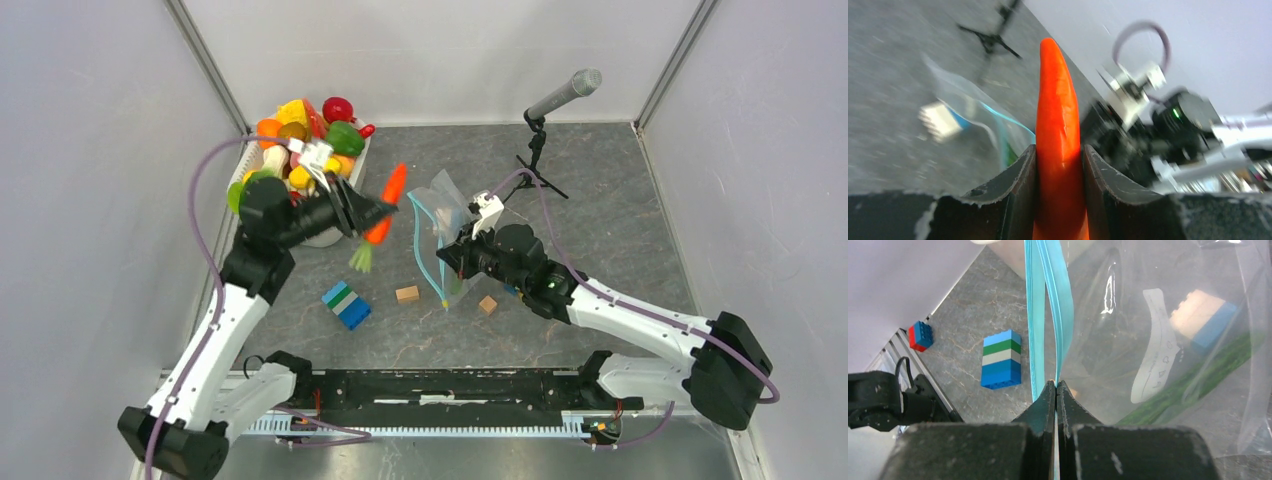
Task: Place the food in the zip-top bag and seal the zipper
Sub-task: Place the fake vegetable in the zipper food storage bag.
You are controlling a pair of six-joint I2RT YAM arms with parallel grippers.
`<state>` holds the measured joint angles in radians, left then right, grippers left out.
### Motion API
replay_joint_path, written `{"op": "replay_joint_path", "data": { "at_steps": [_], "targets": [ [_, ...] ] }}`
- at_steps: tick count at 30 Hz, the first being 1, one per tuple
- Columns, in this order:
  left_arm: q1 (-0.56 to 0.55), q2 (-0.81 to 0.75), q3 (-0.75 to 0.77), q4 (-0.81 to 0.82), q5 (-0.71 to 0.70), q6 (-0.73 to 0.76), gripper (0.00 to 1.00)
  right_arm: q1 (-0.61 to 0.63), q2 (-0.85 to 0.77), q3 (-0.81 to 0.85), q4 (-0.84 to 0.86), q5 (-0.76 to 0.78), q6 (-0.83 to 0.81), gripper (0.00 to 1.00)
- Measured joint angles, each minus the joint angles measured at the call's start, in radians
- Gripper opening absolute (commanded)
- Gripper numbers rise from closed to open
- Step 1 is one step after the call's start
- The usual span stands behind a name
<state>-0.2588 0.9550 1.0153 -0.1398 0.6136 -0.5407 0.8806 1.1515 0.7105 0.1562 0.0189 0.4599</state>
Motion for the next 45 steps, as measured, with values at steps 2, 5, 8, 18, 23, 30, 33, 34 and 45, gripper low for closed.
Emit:
{"op": "replay_joint_path", "data": {
  "at_steps": [2,5,8,18,23,30,33,34,45],
  "targets": [
    [-0.095,-0.051,-0.070,-0.004,0.007,-0.023,0.20,-0.001,0.021,0.000,0.028,0.009,0.027,0.00],
    [-0.151,-0.081,-0.148,-0.021,-0.002,-0.051,0.19,-0.002,0.043,0.000,0.048,0.023,0.059,0.00],
    [-0.182,-0.087,-0.200,-0.054,-0.010,-0.065,0.18,-0.002,0.050,0.000,0.068,0.039,0.080,0.00],
    [-0.313,-0.045,-0.233,-0.140,-0.138,-0.074,0.16,-0.006,0.050,0.000,0.084,0.048,0.112,0.00],
    [-0.333,0.071,-0.231,-0.116,-0.225,-0.089,0.13,-0.006,0.050,-0.001,0.089,0.015,0.120,0.00],
    [-0.338,0.171,-0.227,-0.024,-0.330,-0.163,0.14,-0.006,0.013,-0.032,0.093,-0.051,0.126,0.00],
    [-0.339,0.177,-0.211,0.016,-0.376,-0.189,0.14,-0.006,-0.005,-0.056,0.095,-0.083,0.135,0.00],
    [-0.339,0.179,-0.204,0.031,-0.394,-0.198,0.14,-0.006,-0.009,-0.066,0.098,-0.100,0.141,0.00],
    [-0.364,0.249,-0.186,0.143,-0.489,-0.255,0.38,-0.010,-0.033,-0.106,0.226,-0.222,0.236,0.00]
  ]
}}
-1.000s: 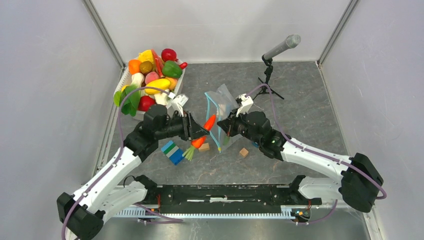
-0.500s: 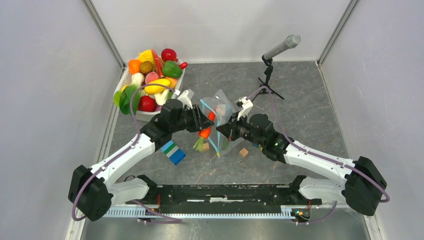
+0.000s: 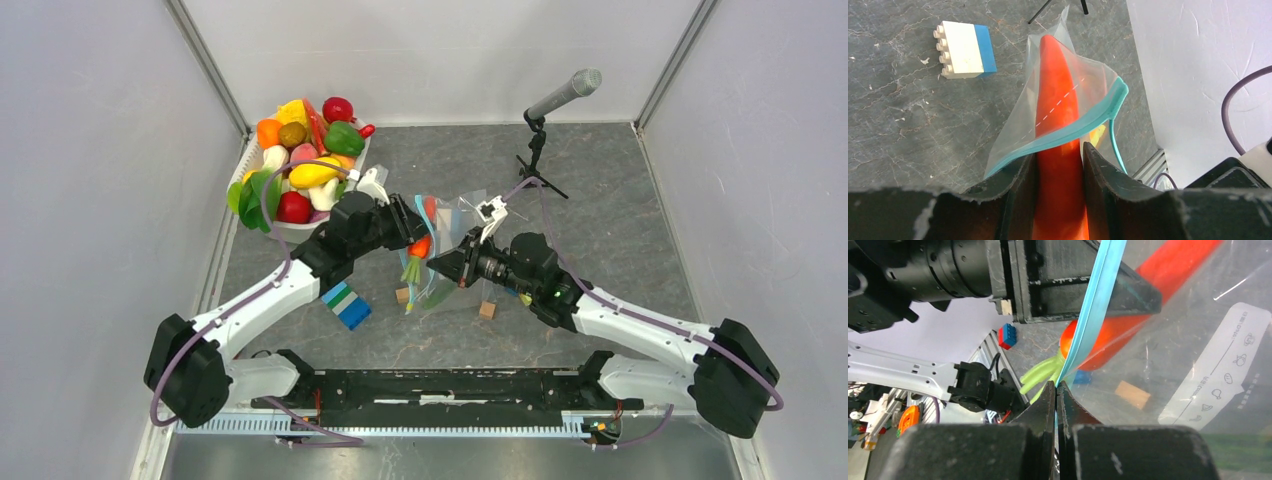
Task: Place the food in the zip-top bag and seal the zipper
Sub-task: Place the fake vegetable in the zipper food storage bag, then pick up the fake fruit from the bin.
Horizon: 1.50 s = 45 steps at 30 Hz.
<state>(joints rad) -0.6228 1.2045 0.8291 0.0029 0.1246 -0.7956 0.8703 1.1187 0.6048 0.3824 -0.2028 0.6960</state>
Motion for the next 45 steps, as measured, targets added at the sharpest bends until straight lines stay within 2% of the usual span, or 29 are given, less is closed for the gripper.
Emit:
{"op": "replay_joint_path", "data": {
  "at_steps": [6,14,18,21,24,29,35,45],
  "targets": [
    [-0.012,0.004,0.022,0.008,-0.011,0.010,0.65,-0.002,-0.014,0.011,0.020,-0.008,0.017,0.00],
    [-0.013,0.008,0.152,-0.047,0.087,0.092,0.75,-0.037,-0.050,0.013,0.025,-0.006,0.040,0.00],
    [-0.013,-0.048,0.184,-0.156,0.117,0.169,0.83,-0.092,-0.096,0.005,0.016,0.007,0.040,0.00],
    [-0.013,-0.094,0.238,-0.252,0.093,0.259,0.93,-0.114,-0.126,0.004,-0.013,0.029,0.014,0.00],
    [-0.011,-0.130,0.300,-0.325,0.018,0.357,0.99,-0.118,-0.143,0.004,-0.051,0.044,-0.023,0.00],
    [0.032,-0.090,0.415,-0.396,-0.127,0.502,0.97,-0.118,-0.167,0.004,-0.105,0.051,-0.071,0.00],
    [0.183,0.079,0.525,-0.435,-0.205,0.618,1.00,-0.118,-0.192,0.004,-0.137,0.054,-0.101,0.00],
    [0.439,0.189,0.544,-0.493,-0.083,0.981,1.00,-0.118,-0.196,0.002,-0.161,0.049,-0.126,0.00]
  ]
}}
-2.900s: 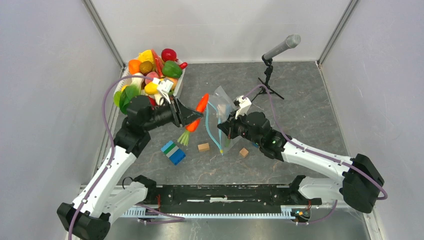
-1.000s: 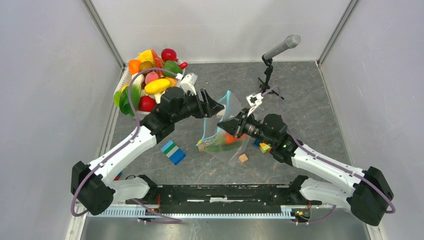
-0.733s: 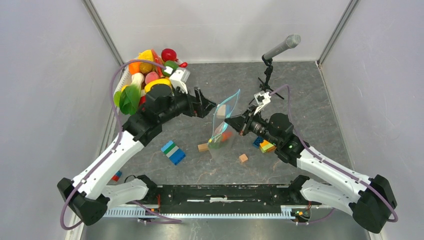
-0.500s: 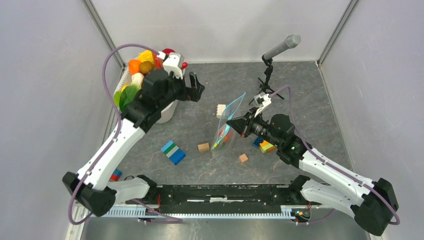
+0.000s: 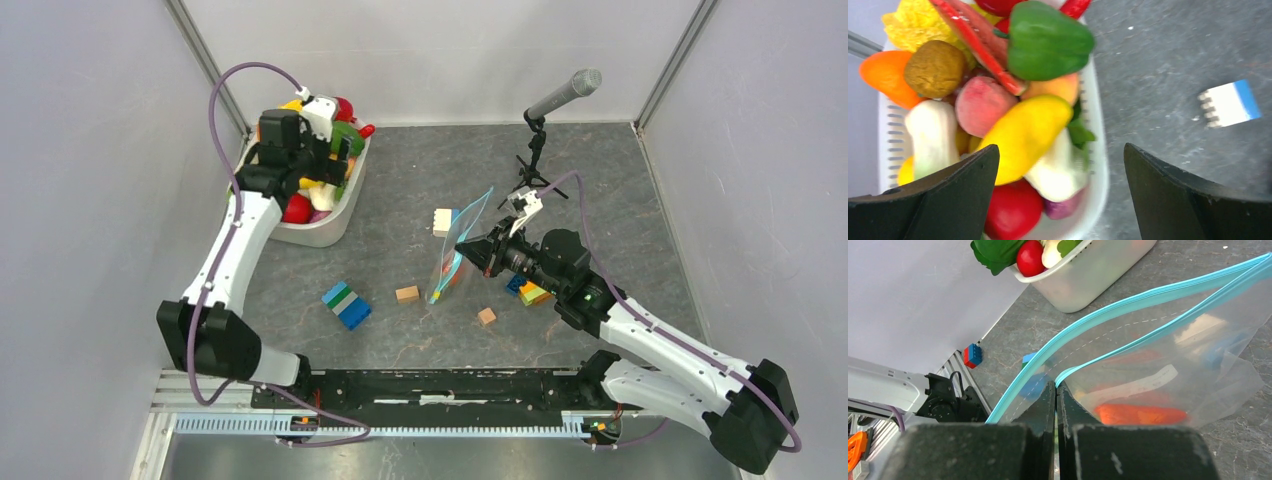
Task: Place the food in the zip-top bag and seal the zipper
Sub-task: Pick up the fake fruit from the bin.
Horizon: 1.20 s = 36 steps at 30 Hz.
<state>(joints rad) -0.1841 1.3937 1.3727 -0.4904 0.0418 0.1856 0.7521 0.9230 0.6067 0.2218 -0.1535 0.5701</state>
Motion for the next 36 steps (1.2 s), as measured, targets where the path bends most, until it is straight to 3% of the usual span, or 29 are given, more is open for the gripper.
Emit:
{"op": "replay_joint_path", "data": {
  "at_steps": [6,13,15,17,19,26,27,29,36],
  "targets": [
    [0.146,0.122,0.096,-0.086,0.127,0.211,0.95,0.000,0.008,0.000,0.000,-0.004,-0.013,0.00],
    [0.177,0.295,0.234,-0.226,0.171,0.368,0.87,0.000,0.023,0.000,0.000,-0.012,-0.023,0.00],
    [0.178,0.311,0.233,-0.267,0.179,0.403,0.83,0.000,0.026,0.000,0.000,-0.012,-0.026,0.00],
    [0.178,0.313,0.230,-0.292,0.174,0.428,0.71,0.000,0.029,0.000,0.000,-0.012,-0.027,0.00],
    [0.179,0.313,0.230,-0.294,0.166,0.443,0.67,0.000,0.033,0.000,0.000,-0.014,-0.027,0.00],
    [0.179,0.299,0.207,-0.270,0.163,0.452,0.67,0.000,0.040,0.000,0.001,-0.023,-0.026,0.00],
    [0.179,0.298,0.204,-0.267,0.161,0.451,0.63,0.000,0.040,0.000,0.000,-0.023,-0.026,0.00],
    [0.179,0.298,0.200,-0.262,0.159,0.451,0.44,0.000,0.040,0.000,0.000,-0.025,-0.026,0.00],
    [0.179,0.262,0.187,-0.236,0.175,0.419,0.34,0.000,0.040,0.000,0.001,-0.026,-0.026,0.00]
  ]
}}
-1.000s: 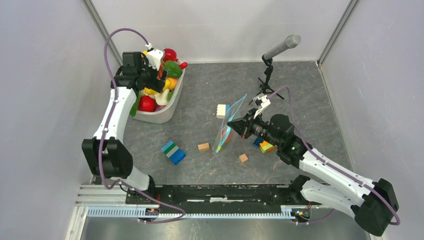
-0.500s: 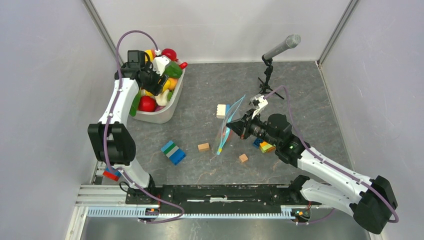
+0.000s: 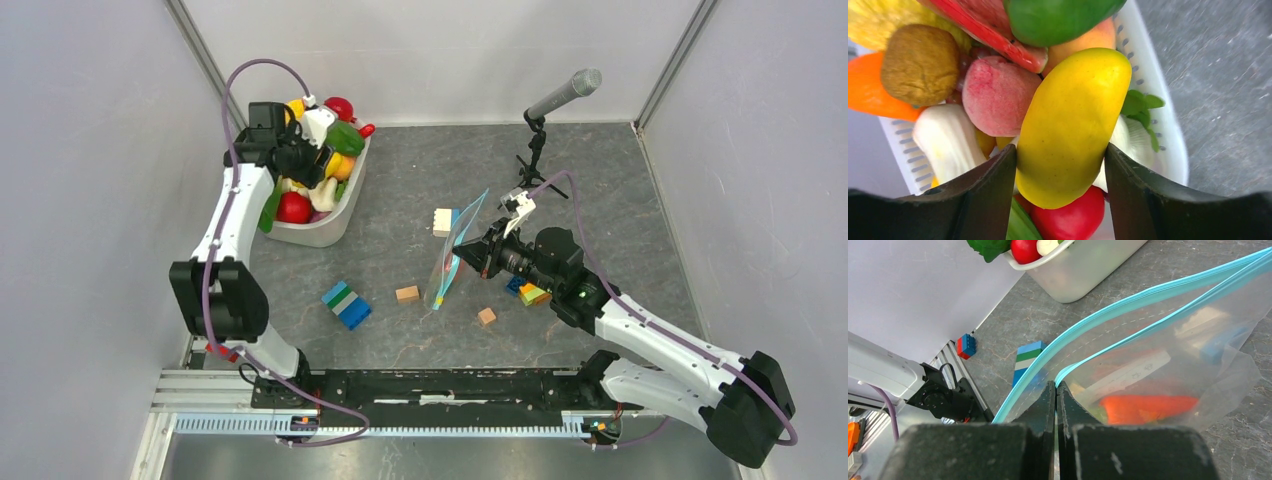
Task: Place the food in the zip-top bag and seal the zipper
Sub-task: Pick up the fake fruit from the bin, then place the fake fruit in the zipper food storage bag.
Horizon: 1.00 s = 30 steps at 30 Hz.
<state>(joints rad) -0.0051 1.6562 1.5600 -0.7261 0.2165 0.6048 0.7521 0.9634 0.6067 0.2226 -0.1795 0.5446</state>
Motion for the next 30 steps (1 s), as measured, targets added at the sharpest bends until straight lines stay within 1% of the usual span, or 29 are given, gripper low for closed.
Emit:
{"op": "replay_joint_path", "data": {
  "at_steps": [3,7,10,12,13,14,16,18,20,21,22,23,25,27,30],
  "targets": [
    [0.001,-0.084,-0.039,0.051,0.039,-0.030,0.33,0.000,0.000,0.000,0.000,0.000,0.001,0.00],
    [0.001,-0.264,-0.113,0.132,0.106,-0.082,0.31,0.000,0.000,0.000,0.000,0.001,0.008,0.00],
    [0.002,-0.391,-0.179,0.218,0.199,-0.160,0.31,0.000,0.000,-0.001,0.001,0.004,0.010,0.00],
    [0.003,-0.503,-0.279,0.336,0.309,-0.285,0.30,0.000,0.001,-0.002,0.002,0.006,0.012,0.00],
    [0.000,-0.559,-0.343,0.416,0.360,-0.372,0.26,0.000,0.002,-0.003,0.002,0.007,0.015,0.00],
    [-0.006,-0.604,-0.399,0.489,0.393,-0.455,0.24,0.000,0.005,-0.003,0.003,0.008,0.016,0.00],
    [-0.034,-0.690,-0.519,0.666,0.452,-0.677,0.24,0.000,0.010,-0.006,0.013,0.010,0.026,0.00],
    [-0.092,-0.729,-0.586,0.780,0.482,-0.865,0.25,0.000,0.014,-0.016,0.033,0.016,0.034,0.00],
    [-0.179,-0.737,-0.613,0.838,0.497,-0.998,0.26,0.000,0.021,-0.021,0.042,0.024,0.044,0.00],
    [-0.214,-0.738,-0.618,0.850,0.498,-1.036,0.27,0.004,0.028,-0.019,0.042,0.032,0.045,0.00],
    [-0.261,-0.740,-0.623,0.856,0.495,-1.075,0.27,0.014,0.039,-0.005,0.019,0.054,0.042,0.00],
    [-0.298,-0.743,-0.628,0.859,0.493,-1.103,0.27,0.033,0.063,0.033,-0.039,0.100,0.029,0.00],
    [-0.345,-0.759,-0.639,0.856,0.482,-1.137,0.27,0.087,0.135,0.161,-0.178,0.216,-0.010,0.00],
    [-0.356,-0.776,-0.647,0.847,0.453,-1.151,0.27,0.141,0.181,0.283,-0.283,0.339,-0.058,0.00],
    [-0.356,-0.796,-0.651,0.826,0.411,-1.155,0.28,0.183,0.172,0.406,-0.422,0.488,-0.134,0.00]
  ]
}}
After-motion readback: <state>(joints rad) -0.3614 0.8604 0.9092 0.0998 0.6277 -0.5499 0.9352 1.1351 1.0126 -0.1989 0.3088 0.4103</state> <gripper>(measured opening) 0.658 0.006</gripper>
